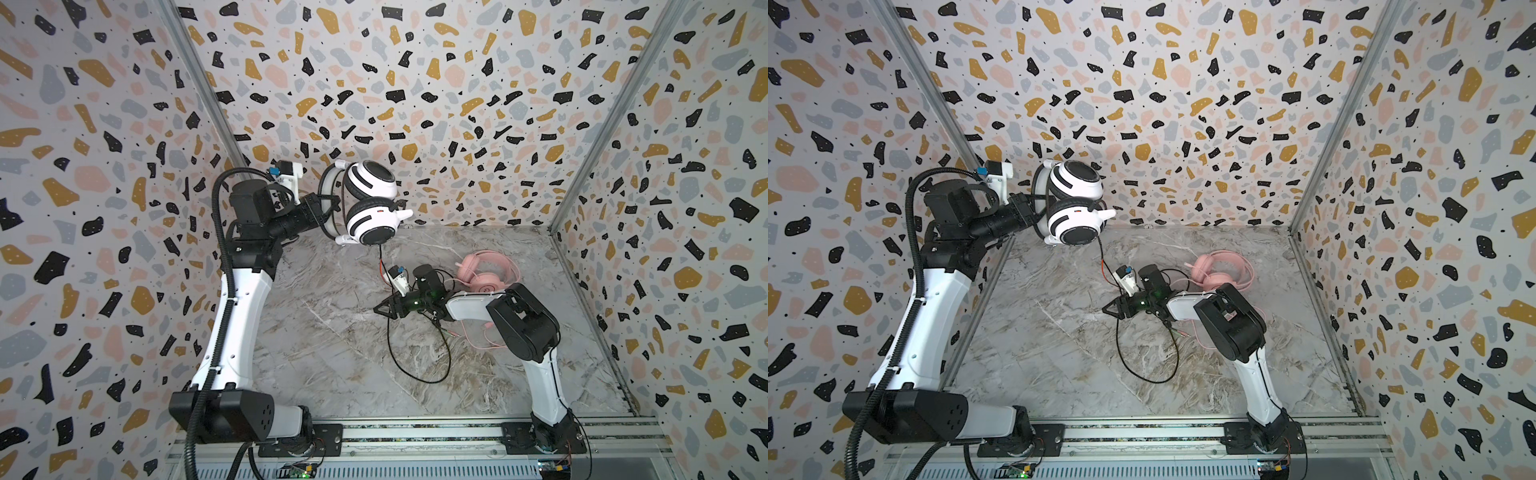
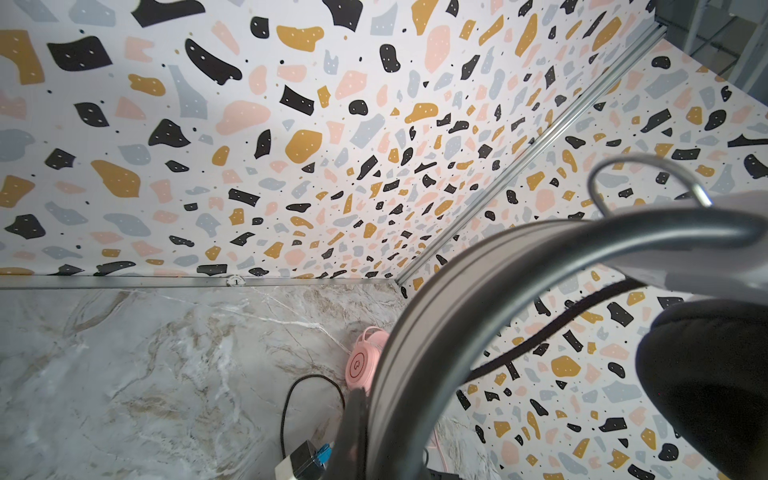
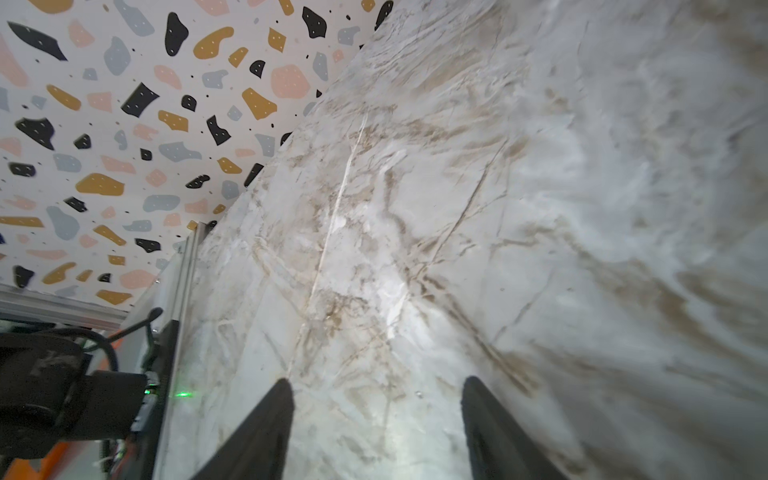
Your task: Wrap the headphones
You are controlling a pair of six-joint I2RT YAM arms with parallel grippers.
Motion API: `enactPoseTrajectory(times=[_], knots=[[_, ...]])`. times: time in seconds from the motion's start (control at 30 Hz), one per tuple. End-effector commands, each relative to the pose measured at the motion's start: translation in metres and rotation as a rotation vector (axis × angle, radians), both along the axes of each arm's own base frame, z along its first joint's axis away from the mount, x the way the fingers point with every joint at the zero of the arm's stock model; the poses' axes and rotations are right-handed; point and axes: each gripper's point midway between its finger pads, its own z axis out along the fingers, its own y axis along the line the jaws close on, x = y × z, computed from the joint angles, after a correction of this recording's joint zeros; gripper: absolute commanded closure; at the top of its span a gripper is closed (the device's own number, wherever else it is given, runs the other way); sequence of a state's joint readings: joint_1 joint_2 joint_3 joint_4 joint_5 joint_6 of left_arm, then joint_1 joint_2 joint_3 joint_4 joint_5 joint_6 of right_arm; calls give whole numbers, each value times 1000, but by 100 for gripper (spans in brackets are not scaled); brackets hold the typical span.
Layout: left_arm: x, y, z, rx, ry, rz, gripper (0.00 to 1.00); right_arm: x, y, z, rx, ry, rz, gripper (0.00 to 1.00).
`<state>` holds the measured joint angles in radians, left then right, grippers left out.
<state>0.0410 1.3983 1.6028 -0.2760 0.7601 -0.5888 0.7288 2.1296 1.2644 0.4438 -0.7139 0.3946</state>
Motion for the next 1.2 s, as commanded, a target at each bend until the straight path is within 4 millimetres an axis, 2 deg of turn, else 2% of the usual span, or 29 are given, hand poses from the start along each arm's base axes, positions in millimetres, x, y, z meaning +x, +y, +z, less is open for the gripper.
enactPoseTrajectory(times=[0.0, 0.03, 0.07, 0.17, 0.23, 0.43, 0.63, 0.8, 1.03, 1.17], knots=[[-1, 8, 37, -26, -108, 19, 100, 0, 5, 28, 53, -37, -7, 71], [1, 9, 36, -27, -111, 21, 100, 0, 3, 24, 39, -33, -18, 81], [2, 9, 35, -30, -114, 23, 100, -1, 1, 22, 33, -33, -21, 86], [8, 16, 30, -36, -110, 58, 100, -7, -4, 26, 35, -43, -20, 97], [11, 23, 28, -34, -108, 88, 100, -12, -10, 30, 36, -48, -20, 100], [17, 48, 30, -39, -103, 185, 100, -35, -30, 42, 26, -51, -15, 100], [23, 67, 36, -34, -115, 275, 100, -57, -53, 44, -8, -50, -28, 100], [25, 85, 36, -52, -111, 387, 100, -70, -60, 51, -15, -56, -23, 100], [27, 110, 21, -37, -90, 542, 100, -84, -71, 54, -44, -89, -18, 100], [32, 129, 4, -13, -40, 649, 100, -89, -76, 61, -70, -123, -11, 100]])
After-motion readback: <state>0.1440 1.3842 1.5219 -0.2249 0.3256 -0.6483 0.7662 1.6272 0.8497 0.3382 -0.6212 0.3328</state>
